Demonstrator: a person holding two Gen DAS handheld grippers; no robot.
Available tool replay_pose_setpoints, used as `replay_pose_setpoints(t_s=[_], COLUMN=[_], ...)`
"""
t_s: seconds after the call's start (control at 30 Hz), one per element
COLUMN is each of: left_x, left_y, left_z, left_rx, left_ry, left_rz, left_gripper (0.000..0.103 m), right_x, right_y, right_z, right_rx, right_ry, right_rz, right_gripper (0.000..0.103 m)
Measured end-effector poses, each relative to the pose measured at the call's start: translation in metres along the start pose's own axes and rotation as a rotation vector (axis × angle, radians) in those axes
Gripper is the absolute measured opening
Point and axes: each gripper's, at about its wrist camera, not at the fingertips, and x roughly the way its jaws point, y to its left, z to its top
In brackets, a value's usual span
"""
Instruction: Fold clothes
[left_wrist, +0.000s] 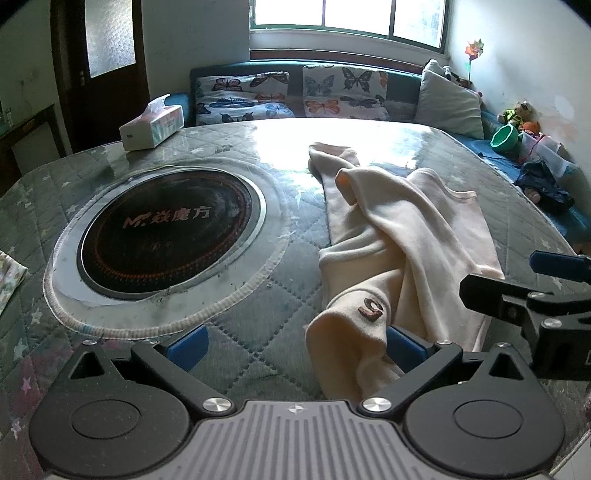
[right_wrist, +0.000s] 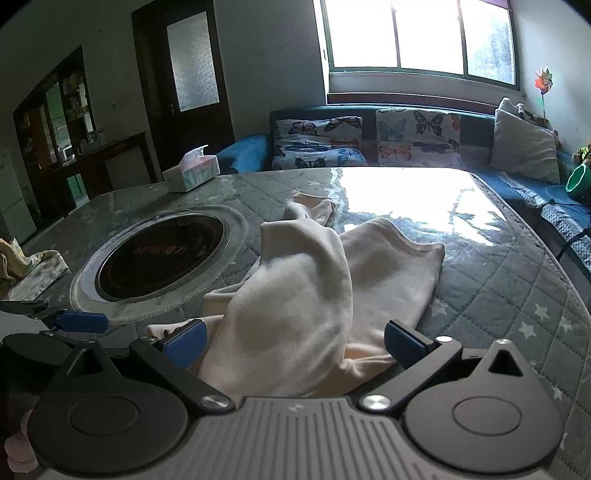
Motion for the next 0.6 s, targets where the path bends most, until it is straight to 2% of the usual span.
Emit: replay_pose_setpoints(t_s=[0.33, 0.6], left_x=[0.009, 0.008], left_y=[0.005, 0.018], left_z=[0.008, 0.013], left_rx=[-0.011, -0.056], left_ry=[0.006, -0.002], left_rz=[0.006, 0.003], left_gripper=[0.103, 0.103], right_x=[0.018, 0.040], right_y=[-0.006, -0.007], right_z=[0.018, 0.039], right_rx=[-0.005, -0.034], right_ry=[-0.006, -0.010], right_rz=[-0.003, 0.000], right_gripper=[0.102, 0.094])
